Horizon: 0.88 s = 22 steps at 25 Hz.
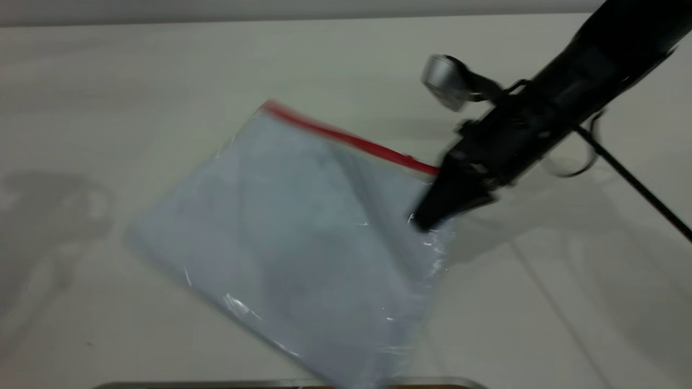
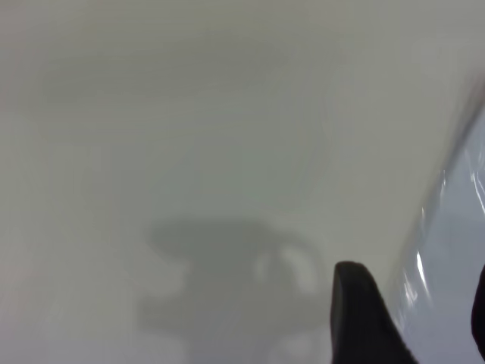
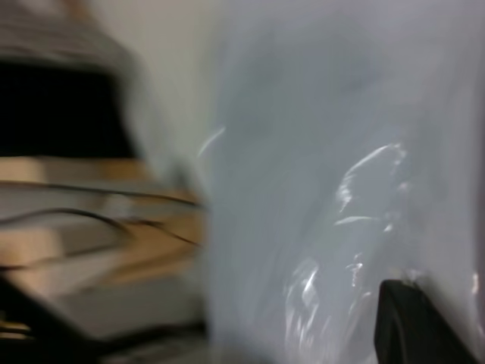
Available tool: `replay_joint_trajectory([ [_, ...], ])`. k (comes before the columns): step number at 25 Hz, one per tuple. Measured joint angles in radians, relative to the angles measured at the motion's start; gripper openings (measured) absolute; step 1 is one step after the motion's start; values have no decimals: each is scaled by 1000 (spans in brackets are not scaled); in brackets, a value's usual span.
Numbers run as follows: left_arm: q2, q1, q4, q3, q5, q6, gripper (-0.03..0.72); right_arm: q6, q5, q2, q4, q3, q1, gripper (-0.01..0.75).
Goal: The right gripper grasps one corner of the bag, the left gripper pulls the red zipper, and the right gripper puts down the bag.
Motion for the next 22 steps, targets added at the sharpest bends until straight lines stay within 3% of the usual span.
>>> replay_joint_trajectory([
  [3, 73, -19, -14, -11, -15, 4, 417, 33, -154, -58, 6, -40, -43, 35],
  [5, 137, -57, -15, -42, -22, 17, 417, -16, -197, -89, 83, -68, -34, 35],
  [13, 412, -227, -18, -296, -22, 214, 417, -125, -192, -104, 163, -79, 144, 34],
  [18, 583, -287, -79, -496, 152, 381, 417, -146, -222, -104, 181, -78, 165, 34],
  [22, 685, -309, -277, -626, 307, 631, 417, -162, -223, -104, 187, -78, 165, 34],
])
